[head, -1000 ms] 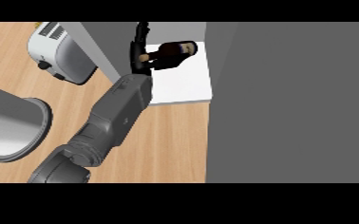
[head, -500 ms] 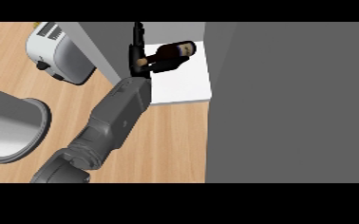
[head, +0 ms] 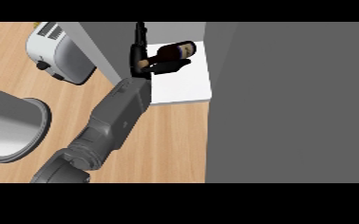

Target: Pick up the wine, place it into the cabinet and close the cabinet

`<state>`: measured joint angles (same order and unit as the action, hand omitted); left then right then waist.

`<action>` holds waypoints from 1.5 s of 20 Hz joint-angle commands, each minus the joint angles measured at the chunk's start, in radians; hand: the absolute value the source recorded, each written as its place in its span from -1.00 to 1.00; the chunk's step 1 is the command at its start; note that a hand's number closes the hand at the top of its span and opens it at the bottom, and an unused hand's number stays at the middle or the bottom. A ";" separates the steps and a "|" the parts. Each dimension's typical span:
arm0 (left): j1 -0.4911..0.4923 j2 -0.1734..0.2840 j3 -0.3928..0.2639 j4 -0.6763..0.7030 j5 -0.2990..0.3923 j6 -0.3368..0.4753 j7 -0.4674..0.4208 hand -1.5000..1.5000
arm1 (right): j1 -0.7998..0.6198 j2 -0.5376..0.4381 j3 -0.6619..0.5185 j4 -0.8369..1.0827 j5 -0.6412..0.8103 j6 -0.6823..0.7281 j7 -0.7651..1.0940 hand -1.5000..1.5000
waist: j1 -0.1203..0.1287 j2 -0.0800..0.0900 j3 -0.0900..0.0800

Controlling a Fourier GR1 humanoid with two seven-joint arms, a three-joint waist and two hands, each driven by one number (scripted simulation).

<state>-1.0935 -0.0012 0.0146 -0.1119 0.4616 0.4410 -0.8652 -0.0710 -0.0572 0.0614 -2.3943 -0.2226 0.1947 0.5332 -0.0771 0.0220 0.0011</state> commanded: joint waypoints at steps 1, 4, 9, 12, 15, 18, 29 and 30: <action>0.027 0.001 -0.001 0.016 -0.008 -0.036 0.000 -1.00 | -0.015 -0.018 -0.033 -0.055 -0.066 -0.016 0.064 -1.00 | 0.018 -0.002 -0.002; 0.055 0.001 0.003 0.016 0.003 -0.076 -0.030 -1.00 | -0.036 -0.006 0.007 -0.053 -0.025 -0.027 0.071 -1.00 | 0.009 0.001 -0.003; 0.027 0.001 0.005 0.002 0.027 -0.092 0.001 -1.00 | 0.007 -0.005 0.015 -0.076 -0.002 -0.017 0.039 -1.00 | 0.009 -0.003 -0.003; 0.051 0.001 -0.017 -0.028 0.074 -0.120 -0.009 -1.00 | 0.012 0.001 0.002 -0.022 -0.034 -0.003 0.009 -1.00 | 0.005 -0.008 -0.002; 0.101 0.001 -0.019 -0.041 0.105 -0.167 -0.041 -1.00 | -0.033 -0.014 0.007 -0.064 -0.029 -0.030 0.078 -1.00 | 0.010 -0.011 -0.003; 0.089 0.001 -0.045 -0.064 0.121 -0.161 0.001 -1.00 | 0.012 0.001 0.026 -0.068 0.006 -0.031 0.048 -1.00 | 0.029 -0.016 -0.002; 0.311 0.001 -0.438 -0.447 0.350 0.020 0.064 -1.00 | -0.027 -0.019 -0.030 -0.056 -0.020 -0.041 0.057 -1.00 | 0.037 -0.026 -0.001; 0.359 0.001 -0.460 -0.481 0.345 -0.011 0.059 -1.00 | -0.089 -0.003 -0.002 -0.027 0.026 -0.083 0.088 -1.00 | 0.054 -0.025 -0.002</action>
<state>-0.8291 -0.0001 -0.3222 -0.4454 0.7547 0.3849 -0.8303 -0.1225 -0.0666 0.0612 -2.3992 -0.2106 0.1439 0.5941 -0.0489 -0.0006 -0.0002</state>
